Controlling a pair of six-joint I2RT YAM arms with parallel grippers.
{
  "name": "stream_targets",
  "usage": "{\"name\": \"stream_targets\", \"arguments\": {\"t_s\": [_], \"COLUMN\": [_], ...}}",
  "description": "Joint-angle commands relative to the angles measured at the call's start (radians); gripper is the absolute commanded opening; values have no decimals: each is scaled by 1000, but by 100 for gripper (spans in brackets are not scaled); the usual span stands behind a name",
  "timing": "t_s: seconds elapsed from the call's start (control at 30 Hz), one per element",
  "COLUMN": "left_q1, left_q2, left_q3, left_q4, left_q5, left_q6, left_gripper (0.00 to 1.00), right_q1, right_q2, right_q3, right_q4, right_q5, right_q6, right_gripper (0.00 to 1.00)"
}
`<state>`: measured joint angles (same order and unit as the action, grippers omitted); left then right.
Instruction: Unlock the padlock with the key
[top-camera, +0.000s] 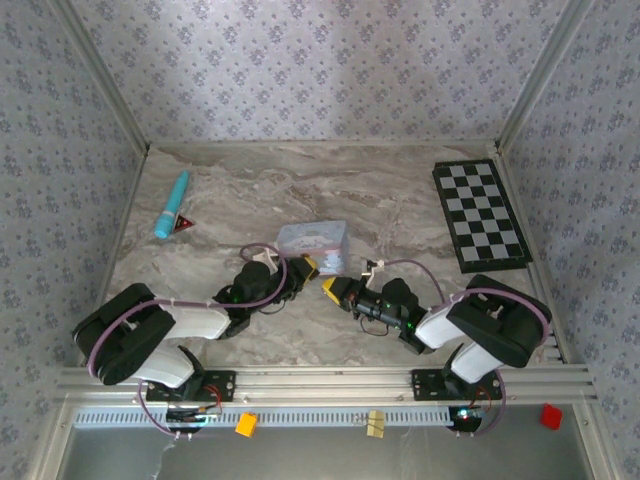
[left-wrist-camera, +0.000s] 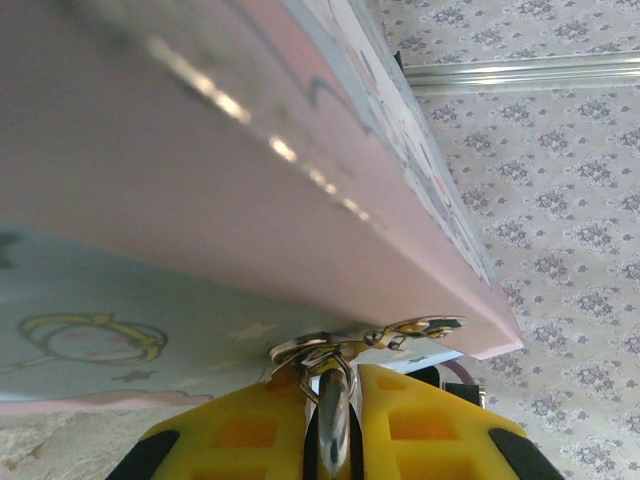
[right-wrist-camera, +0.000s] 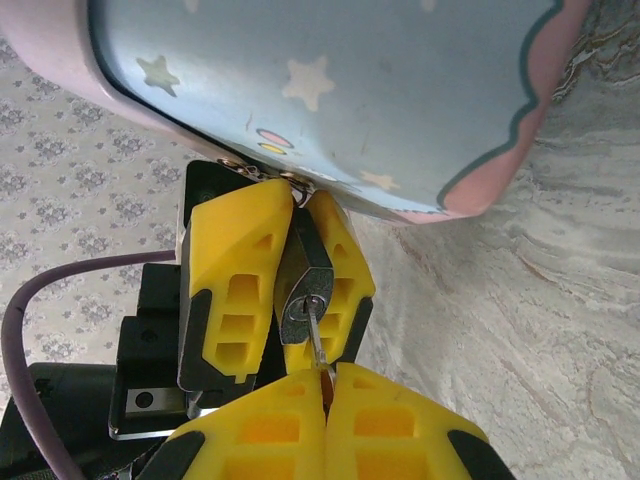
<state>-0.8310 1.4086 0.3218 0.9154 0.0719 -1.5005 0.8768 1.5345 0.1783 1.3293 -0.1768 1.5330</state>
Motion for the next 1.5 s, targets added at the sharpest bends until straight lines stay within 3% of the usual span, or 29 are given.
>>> {"name": "stream_targets", "arguments": {"t_s": [0.0, 0.67, 0.87, 1.0, 1.47], "left_q1": [1, 2, -42, -62, -94], "left_q2": [-22, -23, -20, -28, 16], "left_q3": [13, 32, 45, 49, 82], "left_q4": [53, 43, 43, 26, 46], "left_q5": [56, 66, 68, 75, 66], "left_q6": [18, 16, 21, 27, 24], "left_gripper": [2, 2, 0, 0, 0], "right_q1": [-3, 39, -33, -90, -23], "right_q2": [-26, 24, 17, -19, 39], "right_q3": [6, 19, 51, 80, 131], "right_q4": [13, 48, 52, -34, 13], "right_q5": [20, 56, -3, -55, -36], "right_q6": [-22, -32, -33, -43, -36], "right_gripper": [0, 0, 0, 0, 0]}}
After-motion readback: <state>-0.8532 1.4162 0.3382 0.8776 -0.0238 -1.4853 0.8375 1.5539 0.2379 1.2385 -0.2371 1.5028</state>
